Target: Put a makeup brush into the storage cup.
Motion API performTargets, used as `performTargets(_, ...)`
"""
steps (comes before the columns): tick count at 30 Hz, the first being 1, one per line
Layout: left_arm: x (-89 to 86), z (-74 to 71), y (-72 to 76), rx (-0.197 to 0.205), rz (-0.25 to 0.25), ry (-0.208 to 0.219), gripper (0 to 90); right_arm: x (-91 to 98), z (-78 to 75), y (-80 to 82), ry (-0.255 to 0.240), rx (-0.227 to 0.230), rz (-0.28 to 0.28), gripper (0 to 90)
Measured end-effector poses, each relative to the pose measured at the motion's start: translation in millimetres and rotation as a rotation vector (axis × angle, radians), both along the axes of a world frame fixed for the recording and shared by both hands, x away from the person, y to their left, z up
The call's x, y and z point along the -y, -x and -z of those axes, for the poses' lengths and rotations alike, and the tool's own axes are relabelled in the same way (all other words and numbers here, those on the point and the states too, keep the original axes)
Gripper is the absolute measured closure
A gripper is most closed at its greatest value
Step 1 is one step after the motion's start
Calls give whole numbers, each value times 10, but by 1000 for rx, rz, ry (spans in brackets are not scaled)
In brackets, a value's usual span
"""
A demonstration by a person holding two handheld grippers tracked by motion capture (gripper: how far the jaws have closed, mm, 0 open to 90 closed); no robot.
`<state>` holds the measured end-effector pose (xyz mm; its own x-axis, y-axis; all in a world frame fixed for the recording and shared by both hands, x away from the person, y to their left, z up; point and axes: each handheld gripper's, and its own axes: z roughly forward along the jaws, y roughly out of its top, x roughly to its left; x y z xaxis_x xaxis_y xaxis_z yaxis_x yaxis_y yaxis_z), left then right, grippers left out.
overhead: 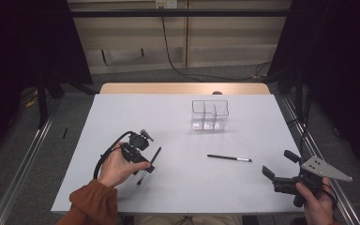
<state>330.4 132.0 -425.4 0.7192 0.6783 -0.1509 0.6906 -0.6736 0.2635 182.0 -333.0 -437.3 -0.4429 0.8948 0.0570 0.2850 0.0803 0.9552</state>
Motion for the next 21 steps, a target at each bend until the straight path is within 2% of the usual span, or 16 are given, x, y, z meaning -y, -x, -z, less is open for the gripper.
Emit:
performTargets(1, -1, 4, 4, 1, 0, 0, 465, 0, 0, 1, 1, 0, -2, 0)
performTargets(4, 12, 36, 16, -14, 2, -9, 474, -2, 0, 1, 2, -2, -1, 0)
performTargets(6, 24, 61, 17, -13, 6, -22, 514, -3, 0, 0, 3, -2, -2, 0)
performTargets(8, 34, 80, 11, -21, -18, -20, 537, -4, 1, 0, 3, -2, -2, 0)
performTargets(11, 44, 97, 0, -26, -21, -25, 563, -2, 2, -1, 4, -2, -2, 0)
performTargets(15, 69, 136, -1, -42, -20, -36, 644, -3, 2, -1, 4, -3, -4, 0)
performTargets(18, 110, 181, 22, -9, 8, -81, 662, -3, 2, -1, 4, -3, -4, 0)
performTargets(19, 119, 172, 29, 2, 12, -96, 708, -2, 1, 0, 1, -3, -8, 0)
performTargets(21, 124, 184, 21, 1, 4, -102, 732, -5, 2, -2, 5, -4, -9, 0)
